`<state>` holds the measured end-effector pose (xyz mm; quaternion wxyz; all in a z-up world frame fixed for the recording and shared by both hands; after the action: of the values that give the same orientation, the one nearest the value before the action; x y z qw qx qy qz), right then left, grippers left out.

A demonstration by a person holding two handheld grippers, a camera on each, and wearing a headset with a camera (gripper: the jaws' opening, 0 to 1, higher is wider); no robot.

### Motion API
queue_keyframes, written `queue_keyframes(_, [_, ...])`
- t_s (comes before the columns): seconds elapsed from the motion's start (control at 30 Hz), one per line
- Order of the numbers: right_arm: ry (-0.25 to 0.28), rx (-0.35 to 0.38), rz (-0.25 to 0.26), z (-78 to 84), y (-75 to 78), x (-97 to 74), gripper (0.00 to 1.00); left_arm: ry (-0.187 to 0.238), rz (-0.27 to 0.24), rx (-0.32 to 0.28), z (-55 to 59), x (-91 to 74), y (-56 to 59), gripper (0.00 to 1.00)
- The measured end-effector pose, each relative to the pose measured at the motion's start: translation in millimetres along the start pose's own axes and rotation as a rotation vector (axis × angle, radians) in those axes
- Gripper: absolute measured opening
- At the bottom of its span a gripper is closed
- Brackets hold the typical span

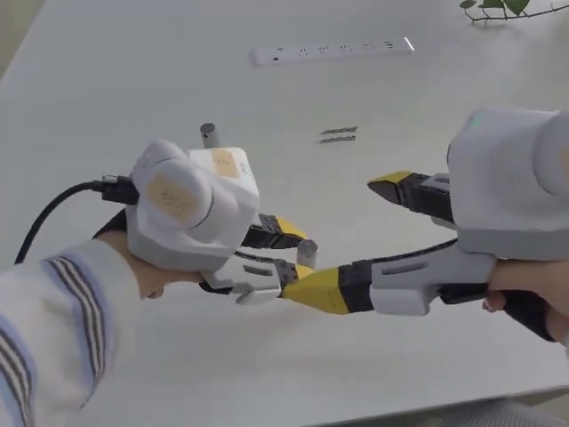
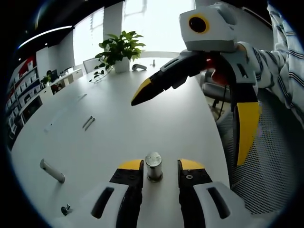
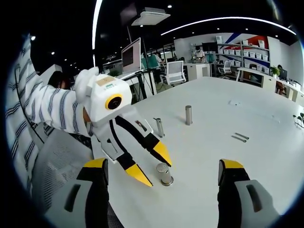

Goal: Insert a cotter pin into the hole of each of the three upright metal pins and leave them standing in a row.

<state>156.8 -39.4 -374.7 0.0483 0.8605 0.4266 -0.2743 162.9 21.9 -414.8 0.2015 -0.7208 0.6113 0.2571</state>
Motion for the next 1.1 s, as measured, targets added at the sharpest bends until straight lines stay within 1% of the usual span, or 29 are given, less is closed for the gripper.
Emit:
queue_keyframes(0.03, [0.002, 0.002, 0.000, -0.9, 0.4, -0.6, 0.95, 0.004, 0.000, -0.003, 0.2, -1.9, 0.6, 0.28])
queue_keyframes(0.1, [0.005, 0.002, 0.001, -2.0, 1.1, -1.3, 0.95, 0.042, -0.005, -0.023, -1.7, -7.6, 1.7, 0.29])
queue_keyframes(0.13, [0.006, 0.003, 0.002, -2.4, 1.6, -1.8, 0.95, 0.073, -0.010, -0.057, -3.7, -10.9, 2.3, 0.31])
queue_keyframes(0.17, [0.007, 0.003, 0.004, -2.6, 2.0, -2.2, 0.95, 0.093, -0.008, -0.077, -4.7, -13.2, 3.2, 0.33])
queue_keyframes(0.2, [0.008, 0.005, 0.005, -2.7, 2.5, -2.8, 0.95, 0.104, -0.010, -0.106, -4.5, -16.9, 4.2, 0.38])
queue_keyframes(0.27, [0.008, 0.007, 0.006, -2.6, 3.1, -3.6, 0.95, 0.113, -0.015, -0.096, -4.1, -22.6, 5.9, 0.44])
queue_keyframes(0.3, [0.009, 0.008, 0.008, -2.5, 3.6, -4.0, 0.95, 0.117, -0.016, -0.092, -3.9, -26.6, 8.6, 0.46])
queue_keyframes(0.43, [0.006, 0.013, 0.012, -1.3, 5.7, -5.1, 0.94, 0.125, -0.019, -0.120, -0.8, -35.4, 15.0, 0.54])
queue_keyframes(0.5, [0.005, 0.017, 0.013, -0.1, 8.0, -6.0, 0.94, 0.118, -0.023, -0.162, 3.6, -38.9, 18.4, 0.59])
queue_keyframes(0.6, [0.005, 0.023, 0.015, 0.8, 11.0, -6.1, 0.94, 0.139, -0.031, -0.188, 6.8, -44.9, 23.4, 0.63])
queue_keyframes(0.67, [0.004, 0.026, 0.017, 1.5, 12.8, -6.8, 0.94, 0.147, -0.050, -0.225, 10.1, -48.6, 24.9, 0.68])
queue_keyframes(0.7, [0.004, 0.029, 0.019, 2.1, 14.8, -7.5, 0.94, 0.136, -0.066, -0.258, 14.4, -50.8, 24.5, 0.69])
queue_keyframes(0.83, [0.005, 0.039, 0.024, 2.2, 17.3, -7.9, 0.94, 0.148, -0.097, -0.287, 20.2, -57.6, 24.3, 0.73])
queue_keyframes(1.0, [-0.001, 0.044, 0.023, 2.6, 19.0, -7.5, 0.93, 0.152, -0.120, -0.319, 24.1, -63.9, 27.5, 0.85])
queue_keyframes(1.03, [-0.002, 0.042, 0.023, 2.4, 19.5, -7.5, 0.93, 0.154, -0.126, -0.335, 25.2, -64.2, 27.6, 0.88])
queue_keyframes(1.07, [-0.001, 0.042, 0.025, 2.0, 20.5, -7.5, 0.93, 0.158, -0.138, -0.367, 25.7, -64.2, 27.6, 0.91])
queue_keyframes(1.1, [0.000, 0.043, 0.025, 1.7, 21.1, -7.7, 0.93, 0.171, -0.165, -0.407, 26.3, -64.2, 25.8, 0.95])
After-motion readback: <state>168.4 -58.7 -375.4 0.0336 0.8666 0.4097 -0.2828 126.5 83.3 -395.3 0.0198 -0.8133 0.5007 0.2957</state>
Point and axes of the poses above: the centre of the closed fingertips' face, and the gripper's own axes: x roughly forward along the fingers, y roughly to its right, z roughly out of its underside, the point moved 4 cm from there along -x, roughly backward along the fingers, and after that the axes turned 1 degree about -y, right-handed, at the moved point
